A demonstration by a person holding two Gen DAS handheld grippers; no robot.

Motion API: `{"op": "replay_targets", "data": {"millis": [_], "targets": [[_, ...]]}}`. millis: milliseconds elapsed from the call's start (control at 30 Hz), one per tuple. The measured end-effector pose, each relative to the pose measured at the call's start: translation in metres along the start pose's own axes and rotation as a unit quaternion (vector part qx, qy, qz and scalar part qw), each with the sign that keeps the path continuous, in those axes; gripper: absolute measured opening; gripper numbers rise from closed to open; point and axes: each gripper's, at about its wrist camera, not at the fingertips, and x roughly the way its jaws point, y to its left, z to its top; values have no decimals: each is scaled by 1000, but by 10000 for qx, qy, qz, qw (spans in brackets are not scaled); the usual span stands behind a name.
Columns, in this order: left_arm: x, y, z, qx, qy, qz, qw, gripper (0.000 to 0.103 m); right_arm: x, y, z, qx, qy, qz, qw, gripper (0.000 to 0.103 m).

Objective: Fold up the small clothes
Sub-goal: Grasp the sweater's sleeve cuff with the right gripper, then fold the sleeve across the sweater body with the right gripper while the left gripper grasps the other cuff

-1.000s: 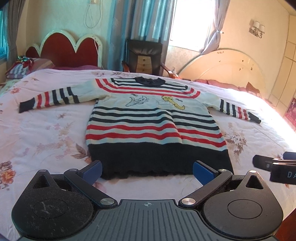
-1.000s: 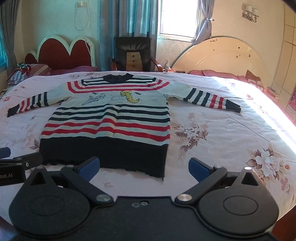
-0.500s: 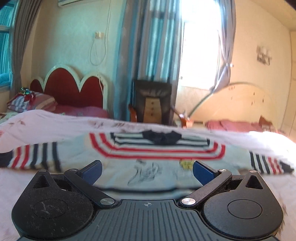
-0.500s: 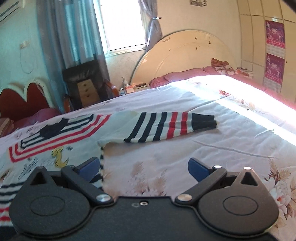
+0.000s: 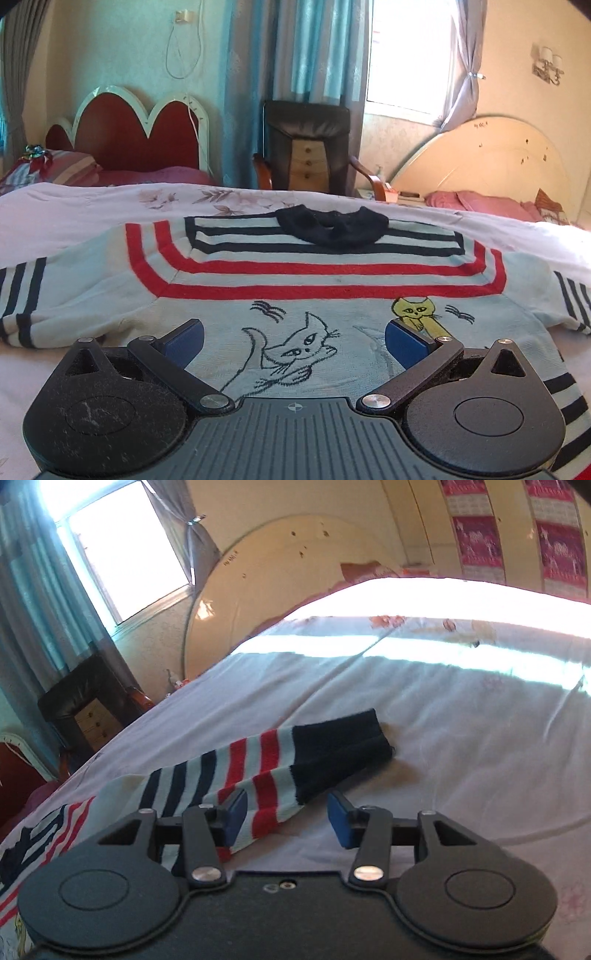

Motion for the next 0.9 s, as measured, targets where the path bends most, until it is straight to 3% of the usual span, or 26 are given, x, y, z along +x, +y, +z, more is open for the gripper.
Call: {"op": "replay_targets", "data": {"millis": [100, 233, 333, 367, 433, 533, 667, 900], "targets": [[7, 0, 3, 6, -81, 52, 10000, 103, 12, -20, 1, 602, 38, 98, 9981, 59], [18, 15, 9, -221, -15, 129, 9997, 103, 27, -30, 6, 939, 13, 302, 9951, 57], [21, 27, 12, -371, 51, 153, 9992, 103, 38, -26, 14, 791, -3, 180, 9967, 35], [22, 31, 13, -389, 105, 135, 9991, 103, 45, -26, 18, 741, 19, 107, 9972, 14], [24, 38, 14, -303, 272, 117, 9991, 103, 50, -20, 24, 614, 36, 20, 9981, 8], [19, 52, 14, -247, 297, 156, 9991, 103, 38, 16, 26, -80, -327, 140, 9993, 8], [14, 80, 13, -492, 383, 200, 9979, 103, 17, 96, 6, -1091, -451, 883, 9891, 8], [11, 117, 13, -729, 417, 37, 9965, 103, 3, 227, -72, -1795, 254, 2103, 9607, 7]]}}
